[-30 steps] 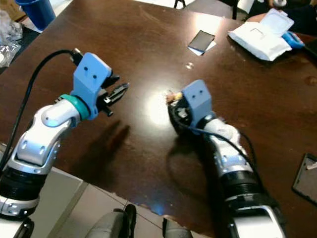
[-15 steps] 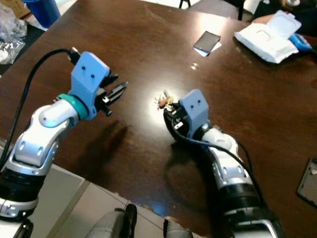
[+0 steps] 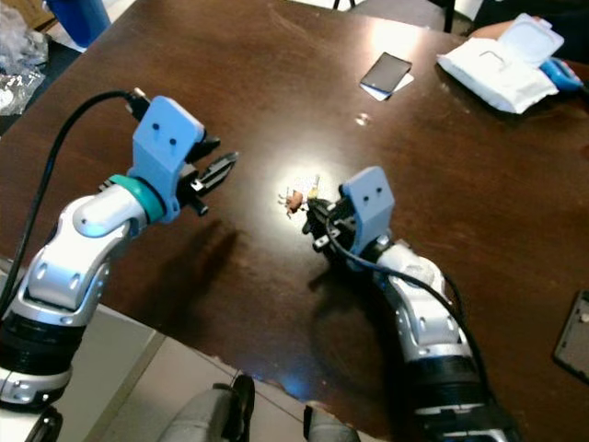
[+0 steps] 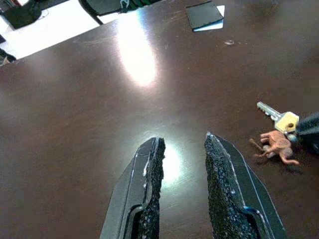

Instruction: Hang keys on a hook

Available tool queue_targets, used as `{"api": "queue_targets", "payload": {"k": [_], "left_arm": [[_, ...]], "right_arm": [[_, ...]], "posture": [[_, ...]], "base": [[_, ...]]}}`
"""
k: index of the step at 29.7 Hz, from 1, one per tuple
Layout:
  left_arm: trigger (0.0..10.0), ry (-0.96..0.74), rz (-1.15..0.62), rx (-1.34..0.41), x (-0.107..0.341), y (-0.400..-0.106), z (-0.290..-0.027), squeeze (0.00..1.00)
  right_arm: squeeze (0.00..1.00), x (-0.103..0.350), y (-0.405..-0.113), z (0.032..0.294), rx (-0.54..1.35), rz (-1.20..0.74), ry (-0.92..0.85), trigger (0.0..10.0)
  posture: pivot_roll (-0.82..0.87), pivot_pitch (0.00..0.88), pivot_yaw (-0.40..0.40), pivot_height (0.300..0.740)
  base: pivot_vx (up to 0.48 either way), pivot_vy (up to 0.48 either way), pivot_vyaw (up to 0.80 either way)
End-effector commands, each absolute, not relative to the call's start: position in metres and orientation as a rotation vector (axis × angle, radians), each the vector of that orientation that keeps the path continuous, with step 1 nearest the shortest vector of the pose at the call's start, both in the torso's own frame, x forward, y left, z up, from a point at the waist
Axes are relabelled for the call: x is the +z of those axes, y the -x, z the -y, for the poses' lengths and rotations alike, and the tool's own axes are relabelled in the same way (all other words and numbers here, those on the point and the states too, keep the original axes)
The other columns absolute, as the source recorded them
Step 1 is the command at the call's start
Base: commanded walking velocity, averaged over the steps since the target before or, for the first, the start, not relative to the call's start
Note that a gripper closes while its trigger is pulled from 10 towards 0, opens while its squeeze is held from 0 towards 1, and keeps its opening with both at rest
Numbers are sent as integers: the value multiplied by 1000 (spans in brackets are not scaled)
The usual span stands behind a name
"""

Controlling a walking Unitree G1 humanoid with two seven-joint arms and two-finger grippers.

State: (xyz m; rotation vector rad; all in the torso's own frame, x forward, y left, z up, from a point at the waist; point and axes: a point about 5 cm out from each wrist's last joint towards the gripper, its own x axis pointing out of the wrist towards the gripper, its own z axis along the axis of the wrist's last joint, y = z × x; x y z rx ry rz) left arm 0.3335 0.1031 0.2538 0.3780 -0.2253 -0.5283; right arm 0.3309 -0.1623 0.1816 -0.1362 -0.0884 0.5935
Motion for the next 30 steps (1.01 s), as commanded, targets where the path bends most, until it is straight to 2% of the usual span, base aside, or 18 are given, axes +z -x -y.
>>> {"api": "queue_targets", "payload": {"k": [1, 3, 5, 10, 11, 13, 14, 20, 25, 30], "left_arm": [[10000, -380, 203, -521, 249, -333, -107, 0], [10000, -380, 203, -521, 249, -333, -107, 0], [10000, -381, 204, -522, 250, -333, -107, 0], [10000, -382, 207, -522, 250, -332, -106, 0], [10000, -381, 209, -522, 251, -332, -106, 0], [10000, -381, 210, -522, 251, -332, -106, 0], [10000, -379, 212, -520, 251, -332, -106, 0], [10000, -372, 215, -523, 250, -331, -105, 0], [10000, -374, 236, -517, 251, -334, -104, 0], [10000, -302, 301, -412, 267, -340, -112, 0]], "right_arm": [[0, 193, -329, 163, 562, 160, 62, 0], [0, 193, -329, 163, 562, 160, 62, 0], [0, 230, -326, 160, 512, 329, -118, 0], [0, 256, -316, 158, 503, 433, -241, 0], [0, 260, -312, 157, 510, 444, -251, 1725], [0, 262, -309, 157, 515, 450, -256, 1725], [0, 262, -308, 158, 509, 447, -246, 10000], [0, 240, -300, 160, 481, 371, -141, 10000], [0, 230, -300, 162, 428, 335, -157, 10000], [0, 229, -301, 166, 362, 344, -132, 10000]], "posture": [[46, 286, 165, 740], [46, 286, 165, 740], [46, 283, 168, 740], [41, 278, 166, 740], [39, 276, 163, 740], [38, 276, 163, 740], [34, 274, 161, 740], [17, 260, 157, 740], [4, 245, 156, 740], [-9, 222, 146, 740]], "base": [[0, 0, 0], [0, 0, 0], [0, 0, 0], [0, 0, 0], [0, 0, 0], [0, 0, 0], [0, 0, 0], [0, 0, 0], [0, 0, 0], [0, 0, 0]]}}
